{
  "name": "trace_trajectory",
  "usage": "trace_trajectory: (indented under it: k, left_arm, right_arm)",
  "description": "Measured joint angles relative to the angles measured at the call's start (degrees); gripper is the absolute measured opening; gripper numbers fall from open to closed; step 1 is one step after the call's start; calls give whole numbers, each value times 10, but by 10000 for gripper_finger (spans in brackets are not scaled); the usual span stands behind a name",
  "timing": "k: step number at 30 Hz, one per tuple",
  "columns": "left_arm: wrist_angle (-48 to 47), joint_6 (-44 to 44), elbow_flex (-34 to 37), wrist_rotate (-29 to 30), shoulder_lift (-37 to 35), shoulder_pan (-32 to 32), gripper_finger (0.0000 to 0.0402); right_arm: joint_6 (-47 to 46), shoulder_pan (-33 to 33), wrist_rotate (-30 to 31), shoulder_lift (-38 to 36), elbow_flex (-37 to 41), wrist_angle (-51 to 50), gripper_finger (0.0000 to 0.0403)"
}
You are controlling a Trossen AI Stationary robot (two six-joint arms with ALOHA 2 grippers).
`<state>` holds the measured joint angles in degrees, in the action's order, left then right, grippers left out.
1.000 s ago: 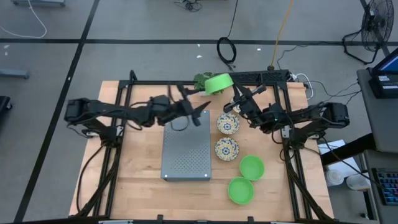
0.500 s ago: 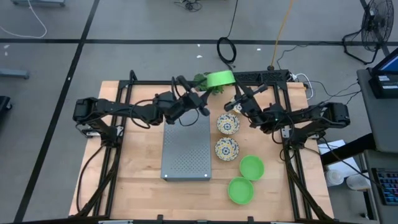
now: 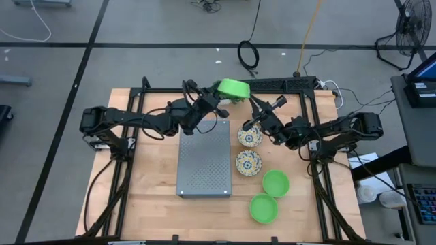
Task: Pick & Place Mini bowls
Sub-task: Put the top green bowl on the shelf
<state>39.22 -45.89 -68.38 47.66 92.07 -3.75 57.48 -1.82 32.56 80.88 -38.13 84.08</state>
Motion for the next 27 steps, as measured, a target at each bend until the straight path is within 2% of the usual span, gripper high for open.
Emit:
trace_trajectory:
  k: [5,10,12,16,20,22,24,27]
  left_arm:
    - [-1,-78,0,69,-22,27,6]
    - [-45,-110,2,163,-89,65,4]
    - [-84,-104,2,217,-123,77,5]
    - [-181,-49,2,333,-194,94,4]
    - [-258,1,1,381,-249,136,4]
    - [-263,10,1,380,-259,165,3]
    - [-275,24,1,347,-266,198,4]
    - [-383,110,1,217,-279,237,3]
  right_arm:
    - [-16,22,20,0,-2,-56,55]
    - [-32,62,135,-39,-43,-169,142]
    - [-65,77,169,-51,-51,-225,176]
    - [-121,90,196,-90,-55,-288,223]
    - [-155,91,217,-109,-55,-330,241]
    - [-162,90,231,-116,-55,-339,242]
    - [-164,88,232,-118,-55,-341,241]
    - [-169,86,231,-117,-55,-344,237]
